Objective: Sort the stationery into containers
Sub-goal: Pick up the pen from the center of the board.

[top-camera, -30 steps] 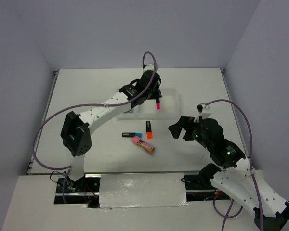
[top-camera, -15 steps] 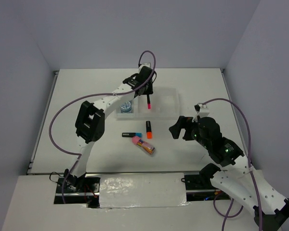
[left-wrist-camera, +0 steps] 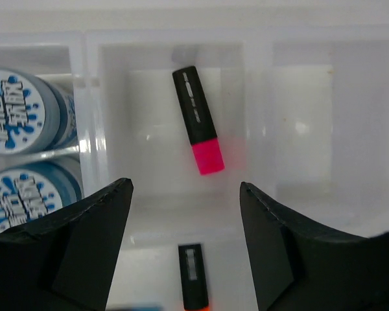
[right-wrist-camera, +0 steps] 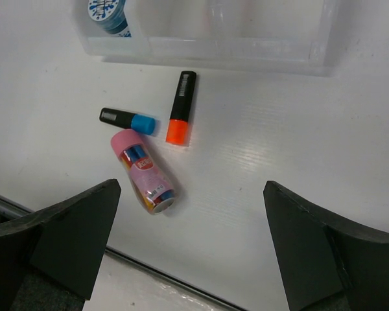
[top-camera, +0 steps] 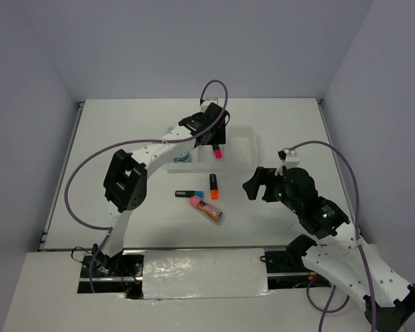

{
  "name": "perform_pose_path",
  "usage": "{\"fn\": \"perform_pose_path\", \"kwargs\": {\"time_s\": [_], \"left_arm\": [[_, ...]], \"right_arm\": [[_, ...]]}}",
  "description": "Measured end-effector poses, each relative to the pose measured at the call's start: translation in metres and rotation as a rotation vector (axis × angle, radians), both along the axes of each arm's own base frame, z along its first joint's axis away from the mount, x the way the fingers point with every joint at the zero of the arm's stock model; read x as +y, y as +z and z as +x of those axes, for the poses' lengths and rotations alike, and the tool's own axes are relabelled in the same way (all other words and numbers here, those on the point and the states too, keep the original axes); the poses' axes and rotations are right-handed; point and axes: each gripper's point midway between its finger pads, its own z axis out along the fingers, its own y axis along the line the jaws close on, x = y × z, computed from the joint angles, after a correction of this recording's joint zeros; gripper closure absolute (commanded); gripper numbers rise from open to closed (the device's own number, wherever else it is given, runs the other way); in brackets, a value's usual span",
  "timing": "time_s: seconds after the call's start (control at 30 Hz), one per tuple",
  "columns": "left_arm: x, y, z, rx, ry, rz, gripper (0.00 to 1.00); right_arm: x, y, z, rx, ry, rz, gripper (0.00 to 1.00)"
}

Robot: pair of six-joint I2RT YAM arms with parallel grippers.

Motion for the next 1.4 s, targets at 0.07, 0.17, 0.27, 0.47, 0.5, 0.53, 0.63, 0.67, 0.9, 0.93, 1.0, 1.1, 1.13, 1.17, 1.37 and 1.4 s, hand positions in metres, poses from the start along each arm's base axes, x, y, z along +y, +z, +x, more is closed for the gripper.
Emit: {"fn": "perform_pose_path", "kwargs": {"time_s": [0.07, 0.17, 0.27, 0.47, 0.5, 0.53, 0.63, 0.67, 0.9, 0.93, 1.0, 1.1, 1.13, 1.17, 1.37, 1.4], "left_arm": [[-0.007, 0.015, -0.018, -0.019, 0.001, 0.013, 0.22], [-0.013, 0.033, -0.055, -0.044, 0.005, 0.034, 0.27], [-0.019, 0.034, -0.085, -0.036, -0.014, 0.038, 0.31], [-0.012, -0.007, -0.103, 0.057, 0.008, 0.084, 0.32], [-0.012, -0.016, -0.104, 0.074, 0.012, 0.091, 0.32], [-0.012, -0.025, -0.105, 0.092, 0.018, 0.093, 0.32], [-0.01, -0.046, -0.113, 0.14, 0.013, 0.111, 0.32], [-0.009, -0.052, -0.116, 0.154, 0.011, 0.116, 0.34], [-0.015, -0.072, -0.124, 0.188, 0.005, 0.098, 0.35], [-0.015, -0.077, -0.127, 0.199, 0.002, 0.1, 0.35], [-0.015, -0.086, -0.131, 0.22, 0.004, 0.104, 0.36], [-0.019, -0.098, -0.135, 0.237, 0.001, 0.113, 0.39], [-0.02, -0.101, -0.137, 0.242, -0.001, 0.116, 0.39], [-0.021, -0.103, -0.138, 0.245, -0.005, 0.116, 0.4], [-0.032, -0.11, -0.142, 0.25, -0.013, 0.096, 0.67], [-0.034, -0.109, -0.142, 0.247, -0.014, 0.09, 0.69]], "right_arm": [[-0.001, 0.001, -0.001, -0.004, 0.0, 0.002, 0.0], [-0.003, 0.002, -0.003, -0.007, -0.002, 0.003, 0.0], [-0.005, 0.002, -0.006, -0.001, -0.003, -0.001, 0.0], [-0.008, 0.011, -0.01, -0.017, -0.005, 0.015, 0.0], [-0.008, 0.011, -0.011, -0.019, -0.005, 0.016, 0.0], [-0.008, 0.011, -0.011, -0.018, -0.005, 0.017, 0.0], [-0.009, 0.01, -0.012, -0.013, -0.005, 0.016, 0.0], [-0.009, 0.01, -0.013, -0.012, -0.004, 0.015, 0.0], [-0.008, 0.01, -0.013, -0.009, 0.0, 0.016, 0.0], [-0.007, 0.01, -0.013, -0.008, 0.001, 0.017, 0.0], [-0.007, 0.01, -0.013, -0.008, 0.004, 0.019, 0.0], [-0.005, 0.01, -0.014, -0.006, 0.01, 0.027, 0.0], [-0.004, 0.01, -0.014, -0.006, 0.013, 0.03, 0.0], [-0.004, 0.01, -0.014, -0.006, 0.015, 0.033, 0.0], [-0.002, 0.012, -0.014, -0.008, 0.023, 0.042, 0.0], [-0.002, 0.012, -0.014, -0.008, 0.024, 0.042, 0.0]]}}
